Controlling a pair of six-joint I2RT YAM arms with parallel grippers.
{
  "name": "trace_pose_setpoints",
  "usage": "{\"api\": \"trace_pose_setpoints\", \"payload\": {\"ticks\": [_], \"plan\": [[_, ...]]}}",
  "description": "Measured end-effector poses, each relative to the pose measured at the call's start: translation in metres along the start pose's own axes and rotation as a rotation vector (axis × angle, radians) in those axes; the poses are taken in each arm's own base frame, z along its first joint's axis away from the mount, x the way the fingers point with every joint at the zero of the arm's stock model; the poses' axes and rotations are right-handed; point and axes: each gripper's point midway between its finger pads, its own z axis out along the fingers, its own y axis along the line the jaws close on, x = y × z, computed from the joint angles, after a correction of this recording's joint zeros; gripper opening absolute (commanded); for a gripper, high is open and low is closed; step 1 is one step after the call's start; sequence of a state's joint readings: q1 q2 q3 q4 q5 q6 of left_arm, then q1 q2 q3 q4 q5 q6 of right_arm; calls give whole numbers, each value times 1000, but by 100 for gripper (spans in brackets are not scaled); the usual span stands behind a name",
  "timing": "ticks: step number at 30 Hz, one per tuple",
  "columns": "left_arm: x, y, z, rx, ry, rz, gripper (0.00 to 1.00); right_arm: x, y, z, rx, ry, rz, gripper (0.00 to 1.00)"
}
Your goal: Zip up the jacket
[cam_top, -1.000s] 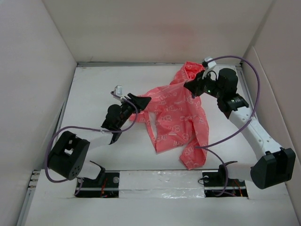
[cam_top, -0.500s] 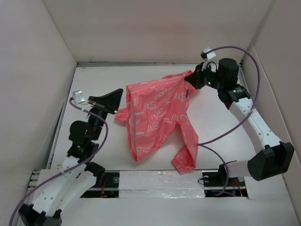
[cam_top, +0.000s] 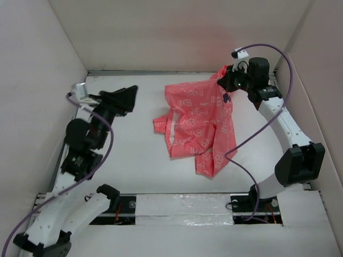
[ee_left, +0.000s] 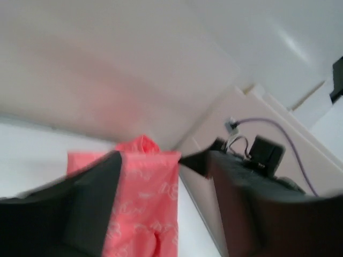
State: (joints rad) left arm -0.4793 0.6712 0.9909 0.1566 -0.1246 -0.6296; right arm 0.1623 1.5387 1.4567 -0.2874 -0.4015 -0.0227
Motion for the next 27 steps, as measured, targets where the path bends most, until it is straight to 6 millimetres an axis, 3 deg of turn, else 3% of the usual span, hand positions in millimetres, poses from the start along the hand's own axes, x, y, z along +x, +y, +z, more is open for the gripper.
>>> {"api": "trace_pose_setpoints", "payload": {"ticks": [2,6,8,10,13,16,21,27], "plan": [[48,19,22,-33,137,-2,87,-5,8,-4,-24,-14,-8,0],[149,71,54,-134,408,0,99,-17,24,-18,-61,-52,-30,0],[191,102,59,-209,504,6,99,-19,30,-24,-77,-65,-38,0],[217,125,58,-249,553,-3,99,-20,36,-29,-94,-73,-42,0],[236,154,55,-266,555,-42,99,-16,44,-32,-128,-73,-42,0],[243,167,71,-238,526,-77,99,-10,54,-37,-170,-70,-39,0],[252,165,97,-116,482,-138,99,-10,75,-56,-243,-90,-50,0],[279,163,125,-11,516,-198,99,-17,101,-74,-338,-132,-85,0]]}}
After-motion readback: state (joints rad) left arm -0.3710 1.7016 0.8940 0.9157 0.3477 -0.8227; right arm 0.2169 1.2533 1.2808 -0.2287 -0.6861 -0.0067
